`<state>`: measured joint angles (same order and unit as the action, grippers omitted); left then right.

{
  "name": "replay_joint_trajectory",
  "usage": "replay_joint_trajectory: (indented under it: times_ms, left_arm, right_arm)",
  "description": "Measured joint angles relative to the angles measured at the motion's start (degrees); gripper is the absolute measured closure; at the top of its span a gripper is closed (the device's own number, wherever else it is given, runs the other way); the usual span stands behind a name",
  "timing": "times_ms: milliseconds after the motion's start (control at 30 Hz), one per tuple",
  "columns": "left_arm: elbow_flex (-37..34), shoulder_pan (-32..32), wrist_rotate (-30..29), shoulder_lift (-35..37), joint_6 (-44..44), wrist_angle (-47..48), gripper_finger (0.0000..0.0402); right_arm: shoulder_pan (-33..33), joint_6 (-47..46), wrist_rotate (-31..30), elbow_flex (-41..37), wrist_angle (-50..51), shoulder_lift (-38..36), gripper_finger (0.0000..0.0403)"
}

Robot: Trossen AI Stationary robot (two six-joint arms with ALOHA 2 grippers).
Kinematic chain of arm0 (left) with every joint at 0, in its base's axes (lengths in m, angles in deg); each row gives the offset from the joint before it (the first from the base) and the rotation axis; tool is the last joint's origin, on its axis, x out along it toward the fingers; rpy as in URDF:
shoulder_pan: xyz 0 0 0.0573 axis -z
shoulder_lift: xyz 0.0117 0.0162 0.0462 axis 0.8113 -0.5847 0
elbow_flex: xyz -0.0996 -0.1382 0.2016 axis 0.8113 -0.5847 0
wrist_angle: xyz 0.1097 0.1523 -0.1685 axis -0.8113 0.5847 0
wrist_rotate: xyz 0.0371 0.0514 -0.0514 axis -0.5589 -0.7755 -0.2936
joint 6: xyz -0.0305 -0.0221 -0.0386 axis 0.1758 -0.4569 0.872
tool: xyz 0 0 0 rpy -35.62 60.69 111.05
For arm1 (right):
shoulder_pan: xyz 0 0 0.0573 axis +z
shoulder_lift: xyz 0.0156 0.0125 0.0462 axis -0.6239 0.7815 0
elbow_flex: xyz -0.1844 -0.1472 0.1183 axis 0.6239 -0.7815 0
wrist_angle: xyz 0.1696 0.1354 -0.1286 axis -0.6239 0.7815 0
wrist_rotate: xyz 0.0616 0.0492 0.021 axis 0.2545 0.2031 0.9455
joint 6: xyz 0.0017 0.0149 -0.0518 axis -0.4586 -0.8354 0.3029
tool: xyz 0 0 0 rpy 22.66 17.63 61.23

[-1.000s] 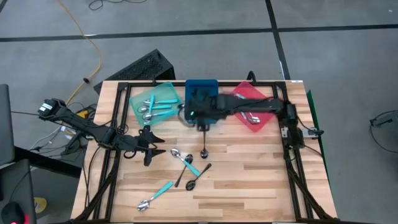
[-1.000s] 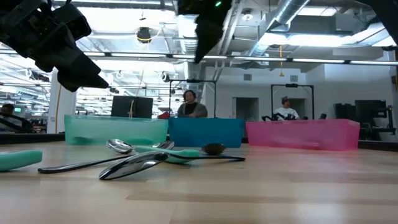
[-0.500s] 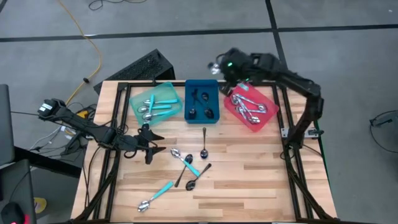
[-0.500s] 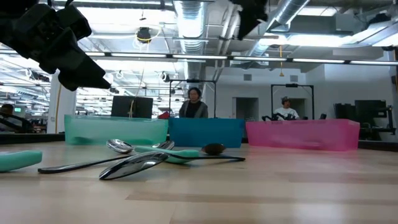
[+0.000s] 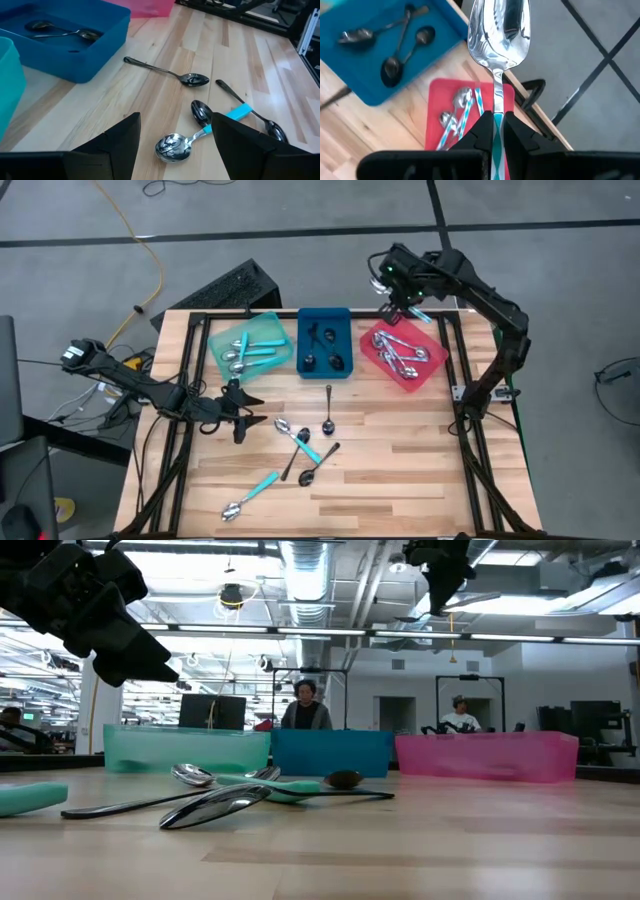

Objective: Sort silverware by color (type)
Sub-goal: Put the white patterned spoon into the pink bin

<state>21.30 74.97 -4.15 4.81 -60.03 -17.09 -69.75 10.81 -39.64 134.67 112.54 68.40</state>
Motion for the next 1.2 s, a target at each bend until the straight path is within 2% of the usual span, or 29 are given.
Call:
replay_joint_trajectory:
  times_ms: [167, 300, 533, 767, 1000, 1200]
  left_arm:
    - [0.0, 0.0, 0.0, 0.0, 0.0, 0.1, 0.0173]
    - [0.0, 0.0, 0.0, 0.0, -0.1, 0.5, 0.0173]
    - [0.0, 0.0, -0.1, 0.0, -0.6, 0.4, 0.0173]
    - [0.0, 0.0, -0.4, 0.0, -1.0, 0.4, 0.0173]
    - [0.0, 0.0, -0.4, 0.0, -1.1, 0.4, 0.0173]
    - [0.0, 0.0, -0.5, 0.0, -1.0, 0.4, 0.0173]
  right_arm:
    - [-1.0, 1.5, 0.2, -0.1, 2.7, -0.3, 0.0355]
    - [-2.2, 1.9, 1.0, -3.6, 1.1, -4.0, 0.0355]
    - [-5.5, 1.2, 4.3, -22.2, -11.0, -16.3, 0.0355]
    - [-8.1, -1.3, 10.9, -42.1, -24.7, -25.8, 0.0355]
    - [-8.4, -3.7, 11.3, -55.9, -35.4, -27.4, 0.0355]
    - [-9.3, -2.8, 16.4, -64.1, -46.3, -24.6, 0.0355]
